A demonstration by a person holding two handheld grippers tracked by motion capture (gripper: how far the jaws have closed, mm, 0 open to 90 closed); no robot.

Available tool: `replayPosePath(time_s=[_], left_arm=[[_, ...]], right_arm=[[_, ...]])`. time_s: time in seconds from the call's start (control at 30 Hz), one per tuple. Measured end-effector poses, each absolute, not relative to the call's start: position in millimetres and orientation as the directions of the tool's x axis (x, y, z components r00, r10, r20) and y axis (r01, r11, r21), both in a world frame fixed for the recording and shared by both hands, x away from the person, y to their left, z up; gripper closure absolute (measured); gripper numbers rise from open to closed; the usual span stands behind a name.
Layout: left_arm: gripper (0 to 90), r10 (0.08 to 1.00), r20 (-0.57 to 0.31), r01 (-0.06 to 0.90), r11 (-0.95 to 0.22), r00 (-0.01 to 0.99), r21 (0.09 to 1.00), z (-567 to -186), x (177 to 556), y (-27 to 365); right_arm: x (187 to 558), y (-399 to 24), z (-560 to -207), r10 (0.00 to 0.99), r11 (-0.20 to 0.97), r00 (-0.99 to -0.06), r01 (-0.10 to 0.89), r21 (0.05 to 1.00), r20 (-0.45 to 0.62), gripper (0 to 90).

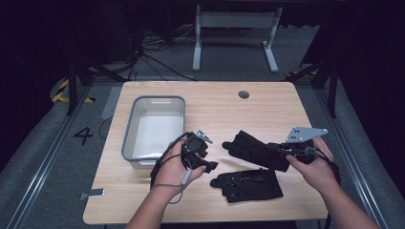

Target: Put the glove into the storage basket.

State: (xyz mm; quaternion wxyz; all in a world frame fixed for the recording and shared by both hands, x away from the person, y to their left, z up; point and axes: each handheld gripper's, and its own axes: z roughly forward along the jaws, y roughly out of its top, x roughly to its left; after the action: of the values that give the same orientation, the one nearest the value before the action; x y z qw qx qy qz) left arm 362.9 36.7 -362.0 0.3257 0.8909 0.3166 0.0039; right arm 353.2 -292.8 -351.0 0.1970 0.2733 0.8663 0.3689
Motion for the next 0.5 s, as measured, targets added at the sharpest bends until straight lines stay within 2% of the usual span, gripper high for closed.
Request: replayPosePath(time_s=[0.5], left_arm=[[45.1,0.568,-0.199,0.562,-0.585,0.798,0.584,-361,362,37]], right_arm=[[344,-285,-373,0.592,0.617,-0.788,0.308,0.724,-0.169,88.0]])
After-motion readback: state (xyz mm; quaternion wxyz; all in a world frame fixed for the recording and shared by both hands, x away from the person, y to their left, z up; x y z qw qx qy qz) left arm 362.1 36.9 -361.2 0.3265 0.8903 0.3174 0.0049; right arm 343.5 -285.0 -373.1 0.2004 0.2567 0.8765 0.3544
